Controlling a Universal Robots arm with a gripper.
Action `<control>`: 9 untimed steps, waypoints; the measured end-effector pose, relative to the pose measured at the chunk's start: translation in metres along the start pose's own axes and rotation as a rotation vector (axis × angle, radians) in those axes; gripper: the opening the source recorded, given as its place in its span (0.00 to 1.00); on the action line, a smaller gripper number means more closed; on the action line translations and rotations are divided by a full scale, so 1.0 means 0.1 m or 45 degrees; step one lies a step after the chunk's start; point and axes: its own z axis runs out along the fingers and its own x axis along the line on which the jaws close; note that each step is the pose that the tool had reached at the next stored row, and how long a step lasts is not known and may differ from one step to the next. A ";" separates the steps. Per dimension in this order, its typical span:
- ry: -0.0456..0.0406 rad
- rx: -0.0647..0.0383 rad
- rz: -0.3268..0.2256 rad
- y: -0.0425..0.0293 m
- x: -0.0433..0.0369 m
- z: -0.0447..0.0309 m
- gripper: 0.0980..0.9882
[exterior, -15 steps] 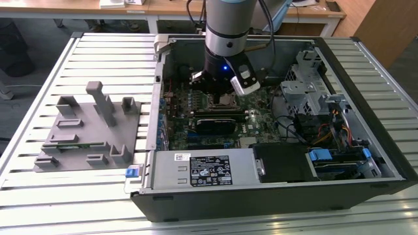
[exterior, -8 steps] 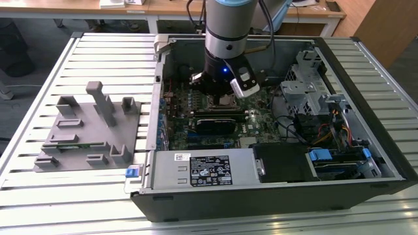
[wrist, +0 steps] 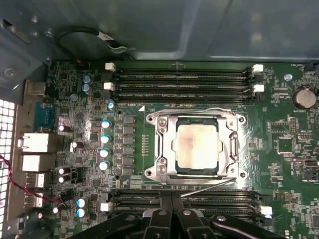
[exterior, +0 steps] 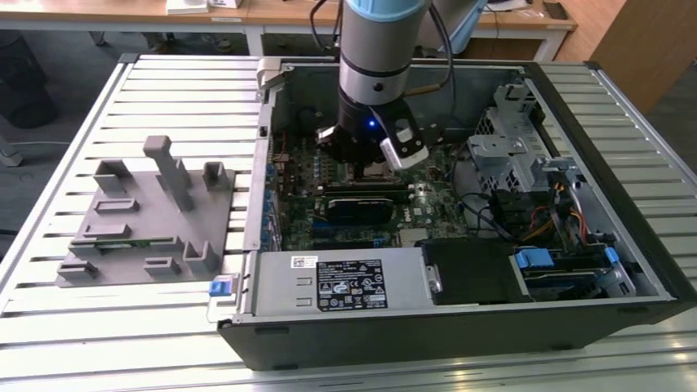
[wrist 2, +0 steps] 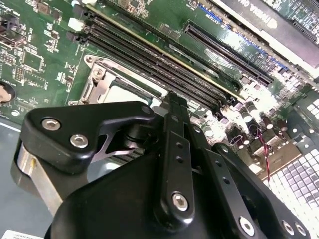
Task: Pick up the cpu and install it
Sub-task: 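Install the second cpu locking lever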
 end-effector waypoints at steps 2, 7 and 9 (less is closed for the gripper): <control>0.000 -0.010 0.002 -0.005 0.007 0.010 0.01; -0.001 -0.035 0.010 -0.037 0.018 0.038 0.01; -0.002 -0.040 0.013 -0.050 0.025 0.052 0.01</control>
